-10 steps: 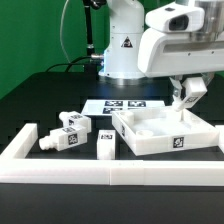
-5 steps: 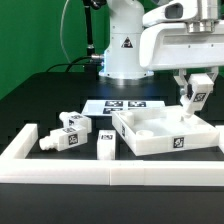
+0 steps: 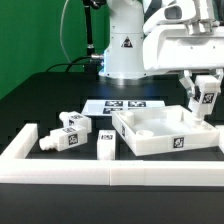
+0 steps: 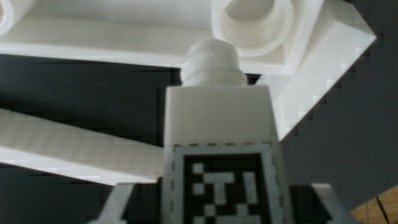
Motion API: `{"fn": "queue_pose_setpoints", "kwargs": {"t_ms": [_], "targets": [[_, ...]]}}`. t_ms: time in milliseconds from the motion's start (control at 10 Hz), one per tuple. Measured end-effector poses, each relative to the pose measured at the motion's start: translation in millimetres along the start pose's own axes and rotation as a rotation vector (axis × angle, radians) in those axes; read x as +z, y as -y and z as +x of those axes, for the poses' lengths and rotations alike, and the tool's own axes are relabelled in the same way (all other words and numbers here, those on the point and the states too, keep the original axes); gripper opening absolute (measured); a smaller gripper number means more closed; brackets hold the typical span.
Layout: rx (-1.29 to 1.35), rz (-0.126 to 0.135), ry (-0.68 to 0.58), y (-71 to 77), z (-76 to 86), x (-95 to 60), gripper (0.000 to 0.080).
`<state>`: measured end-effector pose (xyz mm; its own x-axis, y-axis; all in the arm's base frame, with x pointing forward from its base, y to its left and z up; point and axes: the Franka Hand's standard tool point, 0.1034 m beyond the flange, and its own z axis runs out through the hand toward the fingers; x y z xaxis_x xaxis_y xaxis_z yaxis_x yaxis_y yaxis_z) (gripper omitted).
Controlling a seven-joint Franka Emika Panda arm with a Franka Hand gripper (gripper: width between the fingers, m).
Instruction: Assemble one leg
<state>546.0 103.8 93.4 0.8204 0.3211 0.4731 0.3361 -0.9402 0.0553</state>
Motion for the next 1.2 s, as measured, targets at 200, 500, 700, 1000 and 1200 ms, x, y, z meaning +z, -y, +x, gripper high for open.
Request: {"fn": "queue_pose_setpoints", "kwargs": {"t_ms": [200,500,700,1000,1200], "targets": [[-0.012,0.005,0.005,4.2,-5.1,5.7,0.0284],[-0.012,0.014,0.016,14.5,-10.8,6.6,0.0284],[-0.023,0.016,0.021,15.9,-14.6,6.4,0.0284],[-0.031,0.017,0.019,17.3,-21.2,12.7,0.0284],[-0.038,0.017,0.012,17.6,-22.3,14.9,0.0284]]}}
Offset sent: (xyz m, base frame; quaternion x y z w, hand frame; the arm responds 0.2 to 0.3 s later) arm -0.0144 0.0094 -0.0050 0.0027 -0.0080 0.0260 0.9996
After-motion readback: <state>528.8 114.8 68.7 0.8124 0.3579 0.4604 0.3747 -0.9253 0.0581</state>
